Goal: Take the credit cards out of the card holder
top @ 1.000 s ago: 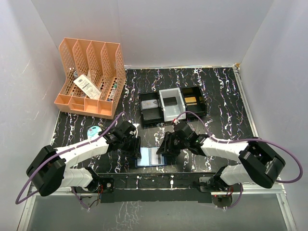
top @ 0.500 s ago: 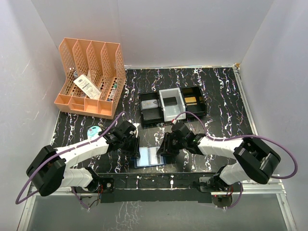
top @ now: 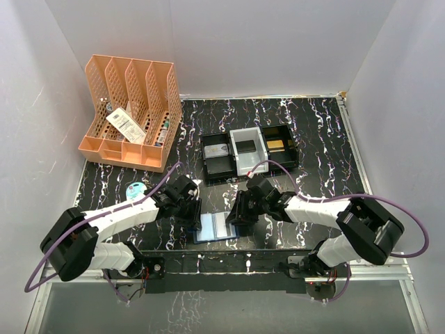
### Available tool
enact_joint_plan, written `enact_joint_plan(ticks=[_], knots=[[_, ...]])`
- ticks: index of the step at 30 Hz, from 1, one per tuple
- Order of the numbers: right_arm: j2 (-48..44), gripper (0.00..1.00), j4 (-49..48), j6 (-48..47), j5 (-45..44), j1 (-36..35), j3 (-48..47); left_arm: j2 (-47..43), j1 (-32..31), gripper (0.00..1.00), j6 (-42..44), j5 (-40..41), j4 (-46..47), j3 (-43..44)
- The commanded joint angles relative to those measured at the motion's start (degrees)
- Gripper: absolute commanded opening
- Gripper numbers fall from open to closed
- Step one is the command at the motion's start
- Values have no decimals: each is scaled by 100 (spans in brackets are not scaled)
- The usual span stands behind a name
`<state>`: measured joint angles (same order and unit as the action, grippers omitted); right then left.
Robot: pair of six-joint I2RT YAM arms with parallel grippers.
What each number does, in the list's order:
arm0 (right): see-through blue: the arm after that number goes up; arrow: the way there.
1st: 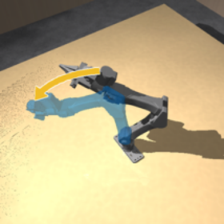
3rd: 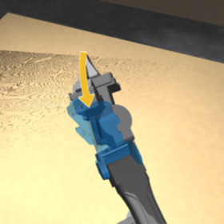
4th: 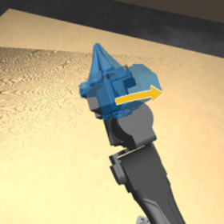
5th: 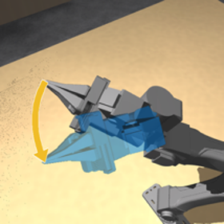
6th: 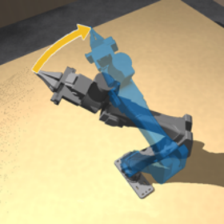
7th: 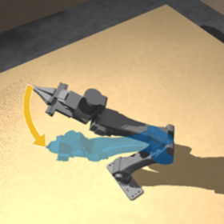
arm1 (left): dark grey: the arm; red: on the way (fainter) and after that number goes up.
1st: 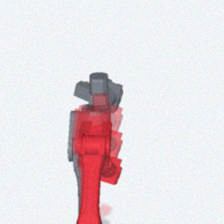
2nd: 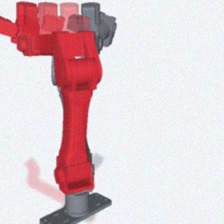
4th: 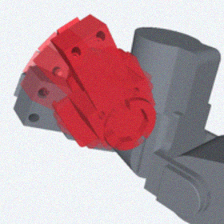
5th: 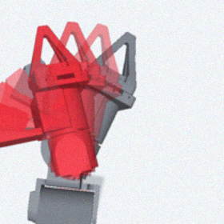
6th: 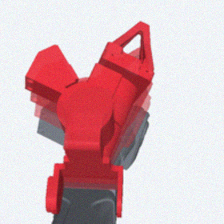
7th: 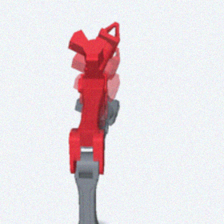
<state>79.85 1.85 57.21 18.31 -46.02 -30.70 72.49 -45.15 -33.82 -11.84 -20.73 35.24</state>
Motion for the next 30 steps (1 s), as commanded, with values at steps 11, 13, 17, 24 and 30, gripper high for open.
enact_joint_plan(ticks=[11,13,17,24,30], knots=[[215,31,107,-78,-186,-21,-304,-1188,-29,50,-377,364,72,247],[178,30,113,-70,-191,-19,-298,-1235,-24,51,-641,315,678,56],[92,31,77,-69,-226,-21,-246,-895,-46,50,-1528,-220,1914,-432],[-176,30,-20,-88,-232,-25,-206,-250,-314,47,-2265,-13,2671,-734],[-164,29,17,-164,-56,-21,-227,-74,-360,40,-2563,224,3055,-1030]])
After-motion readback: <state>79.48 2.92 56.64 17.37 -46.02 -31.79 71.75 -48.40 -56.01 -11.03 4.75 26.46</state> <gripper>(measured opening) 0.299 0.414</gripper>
